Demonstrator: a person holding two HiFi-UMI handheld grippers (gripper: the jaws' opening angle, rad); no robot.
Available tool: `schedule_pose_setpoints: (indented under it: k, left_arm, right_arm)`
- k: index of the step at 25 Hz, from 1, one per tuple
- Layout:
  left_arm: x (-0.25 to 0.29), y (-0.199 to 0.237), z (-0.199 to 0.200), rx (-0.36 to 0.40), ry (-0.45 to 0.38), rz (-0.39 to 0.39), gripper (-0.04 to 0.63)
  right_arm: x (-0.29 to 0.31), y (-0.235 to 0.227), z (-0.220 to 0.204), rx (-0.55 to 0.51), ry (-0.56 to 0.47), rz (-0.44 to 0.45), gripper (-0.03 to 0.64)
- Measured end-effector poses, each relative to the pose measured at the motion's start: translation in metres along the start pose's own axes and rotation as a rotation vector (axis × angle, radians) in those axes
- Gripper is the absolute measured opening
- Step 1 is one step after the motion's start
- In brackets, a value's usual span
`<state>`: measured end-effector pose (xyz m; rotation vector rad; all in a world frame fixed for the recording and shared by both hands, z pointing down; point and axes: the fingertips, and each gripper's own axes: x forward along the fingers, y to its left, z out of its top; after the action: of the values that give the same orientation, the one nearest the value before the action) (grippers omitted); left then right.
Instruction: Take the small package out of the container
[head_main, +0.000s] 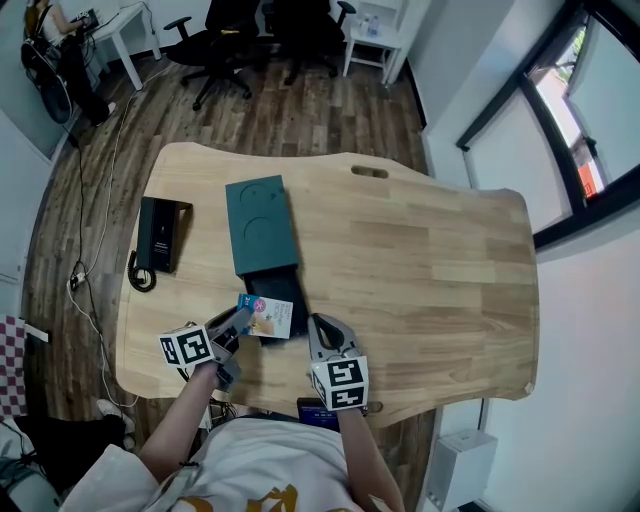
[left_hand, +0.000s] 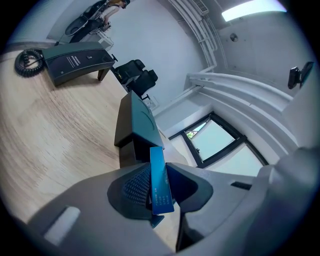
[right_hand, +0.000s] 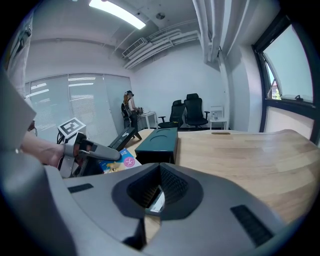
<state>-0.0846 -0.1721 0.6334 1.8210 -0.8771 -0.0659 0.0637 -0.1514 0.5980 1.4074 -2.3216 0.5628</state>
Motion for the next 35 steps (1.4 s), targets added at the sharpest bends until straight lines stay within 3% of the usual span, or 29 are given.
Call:
schedule_pose_setpoints:
  k: [9,14,19,29,32,35]
  left_arm:
    - [-0.013,-0.008,0.013,-0.111,-0.14,-0.031,0.095]
    - [-0.019,-0.028,0.028,-0.117,-0.212,-0.084,0.095]
    - [-0.023,-0.048,0.034,-0.155,-0.247,-0.148,0.095]
    - [-0.047,-0.079,0.042,-0.141,-0.297,-0.224,0.095]
    - [-0.059,-0.096,0.046,-0.187,-0.339,-0.248,0.095]
    - [-0.07,-0.108,0.052,-0.179,-0.371,-0.271,0.095]
  right_arm:
    - [-0.007,-0.007,0.01,0.021,-0.027,-0.024,0.003]
    - [-0.012,-0.001,0.022,0.075,-0.066,-0.009,0.003]
    - [-0.019,0.008,0.031,0.062,-0.087,-0.001,0.003]
    - [-0.034,0.024,0.046,0.06,-0.145,0.016,0.003]
    - [-0.039,0.032,0.052,0.041,-0.156,0.021,0.003]
    - [-0.047,0.034,0.054,0.034,-0.155,-0.001,0.003]
